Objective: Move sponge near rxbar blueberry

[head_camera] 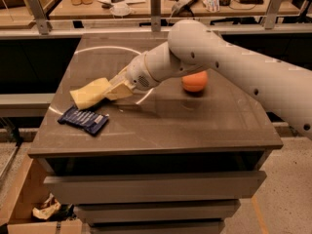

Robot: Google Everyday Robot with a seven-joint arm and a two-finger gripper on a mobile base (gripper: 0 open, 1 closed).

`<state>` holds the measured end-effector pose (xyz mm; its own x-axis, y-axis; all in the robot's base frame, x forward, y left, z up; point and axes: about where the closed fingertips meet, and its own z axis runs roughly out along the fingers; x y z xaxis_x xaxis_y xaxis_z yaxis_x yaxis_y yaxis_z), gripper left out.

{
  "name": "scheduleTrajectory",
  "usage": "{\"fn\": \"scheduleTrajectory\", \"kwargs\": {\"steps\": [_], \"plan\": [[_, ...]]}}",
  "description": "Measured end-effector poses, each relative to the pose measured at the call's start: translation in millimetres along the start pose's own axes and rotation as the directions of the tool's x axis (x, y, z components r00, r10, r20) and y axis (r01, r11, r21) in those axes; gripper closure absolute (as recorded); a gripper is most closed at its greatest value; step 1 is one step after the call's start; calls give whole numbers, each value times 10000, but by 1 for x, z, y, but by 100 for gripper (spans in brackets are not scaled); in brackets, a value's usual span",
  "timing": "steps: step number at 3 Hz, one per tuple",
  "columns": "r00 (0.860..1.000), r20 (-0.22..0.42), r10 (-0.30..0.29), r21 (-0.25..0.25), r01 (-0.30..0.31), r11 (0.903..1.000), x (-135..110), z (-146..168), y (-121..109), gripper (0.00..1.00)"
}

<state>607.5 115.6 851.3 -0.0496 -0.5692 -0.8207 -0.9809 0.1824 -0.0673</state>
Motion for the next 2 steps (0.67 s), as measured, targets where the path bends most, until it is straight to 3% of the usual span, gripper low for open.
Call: {"fn": "scheduleTrajectory", "kwargs": {"steps": [2], "plan": [[9998,-19,-181,267,181,9995,-4,3,4,28]]}}
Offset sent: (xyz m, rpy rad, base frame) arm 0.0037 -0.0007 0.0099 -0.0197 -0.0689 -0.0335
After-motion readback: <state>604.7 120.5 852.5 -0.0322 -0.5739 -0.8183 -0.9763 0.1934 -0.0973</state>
